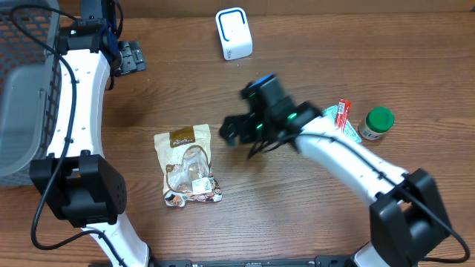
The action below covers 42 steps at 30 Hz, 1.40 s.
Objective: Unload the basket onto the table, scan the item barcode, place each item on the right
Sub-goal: 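Reach the right gripper to the Pantree snack bag and grasp it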
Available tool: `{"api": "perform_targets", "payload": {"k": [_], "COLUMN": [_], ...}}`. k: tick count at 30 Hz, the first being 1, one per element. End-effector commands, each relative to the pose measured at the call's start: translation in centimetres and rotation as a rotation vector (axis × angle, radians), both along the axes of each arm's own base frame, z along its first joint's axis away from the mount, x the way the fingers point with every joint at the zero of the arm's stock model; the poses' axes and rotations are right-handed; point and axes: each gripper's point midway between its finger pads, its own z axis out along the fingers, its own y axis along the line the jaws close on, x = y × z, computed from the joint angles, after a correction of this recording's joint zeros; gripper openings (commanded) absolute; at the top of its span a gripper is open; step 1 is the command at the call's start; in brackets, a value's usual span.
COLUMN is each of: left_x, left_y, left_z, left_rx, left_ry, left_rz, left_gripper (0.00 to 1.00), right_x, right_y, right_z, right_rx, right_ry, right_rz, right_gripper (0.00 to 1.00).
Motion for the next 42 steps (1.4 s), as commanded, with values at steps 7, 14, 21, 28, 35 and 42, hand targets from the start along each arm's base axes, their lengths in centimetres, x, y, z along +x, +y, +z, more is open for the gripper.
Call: {"api": "perform_targets", "payload": {"k": [7, 14, 21, 28, 35, 42], "left_x": [0.0, 0.1, 0.0, 0.0, 0.0, 0.0], "left_y": [0.1, 0.1, 0.1, 0.1, 0.1, 0.1], "left_z": [0.1, 0.1, 0.1, 0.1, 0.1, 0.1], "left_rx": [0.019, 0.019, 0.019, 0.019, 0.019, 0.019], "left_ry": [0.003, 0.003, 0.003, 0.003, 0.003, 0.003], "left_rz": [-0.014, -0.014, -0.014, -0.014, -0.014, -0.014], "left_gripper": [1.00, 1.00, 1.00, 1.00, 1.00, 0.99], "right_x": [-2.7, -2.5, -2.4, -1.7, 0.9, 1.4], "right_y": [5.1, 4.8, 5.2, 9.5, 11.3, 11.1], "right_z": [-4.4, -7.4, -7.5, -5.3, -4.6, -8.6], "right_rx": [-0.221, -0.319, -0.271, -0.083, -0.089, -0.186], "right_ry": [-0.188, -0.214, -0.171, -0.248, -0.473, -0.518], "right_rz": [0.037, 0.027, -0.015, 0.088, 0.187, 0.291], "right_gripper": [1.00, 1.00, 1.00, 1.00, 1.00, 1.00]}}
